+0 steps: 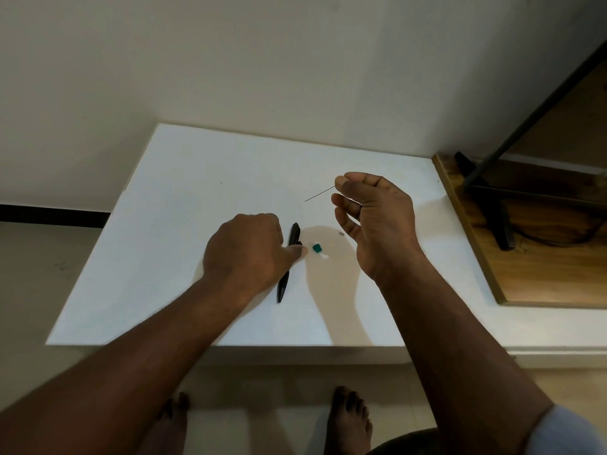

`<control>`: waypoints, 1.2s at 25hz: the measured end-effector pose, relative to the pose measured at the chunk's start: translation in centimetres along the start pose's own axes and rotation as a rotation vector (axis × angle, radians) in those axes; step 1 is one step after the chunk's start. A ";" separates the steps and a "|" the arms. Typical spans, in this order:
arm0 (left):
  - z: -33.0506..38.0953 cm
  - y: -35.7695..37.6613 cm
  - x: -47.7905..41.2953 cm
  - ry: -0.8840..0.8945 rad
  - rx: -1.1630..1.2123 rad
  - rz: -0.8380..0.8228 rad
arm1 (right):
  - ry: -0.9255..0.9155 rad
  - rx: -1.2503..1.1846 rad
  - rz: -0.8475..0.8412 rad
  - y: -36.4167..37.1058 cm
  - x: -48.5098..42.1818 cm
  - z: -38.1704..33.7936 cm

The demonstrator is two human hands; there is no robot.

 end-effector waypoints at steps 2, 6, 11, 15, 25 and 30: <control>-0.2 0.3 0.0 -0.024 -0.026 -0.021 | -0.003 0.003 -0.002 0.0 0.0 0.0; -1.0 0.1 -0.5 -0.069 -0.062 -0.055 | -0.016 0.009 -0.007 0.0 0.0 -0.1; -1.0 -0.6 -0.5 -0.093 -0.040 -0.052 | -0.013 0.012 -0.007 0.0 0.1 -0.1; 0.4 -2.6 -1.0 0.014 0.069 0.066 | -0.021 -0.010 0.011 -0.4 -0.2 -0.6; 1.6 -4.6 -0.7 0.164 0.121 0.240 | -0.052 -0.021 0.055 -1.2 -1.0 -1.5; 1.5 -4.5 -0.7 0.165 0.124 0.245 | -0.065 -0.007 0.054 -1.2 -1.0 -1.5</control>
Point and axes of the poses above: each hand's wrist, its own x-axis away from the middle knuckle, its own y-axis out of the palm, z = x × y, the point moved 7 cm from there along -x, towards the middle knuckle, and after that the axes turned 14 degrees about z, right-handed, at the moved point
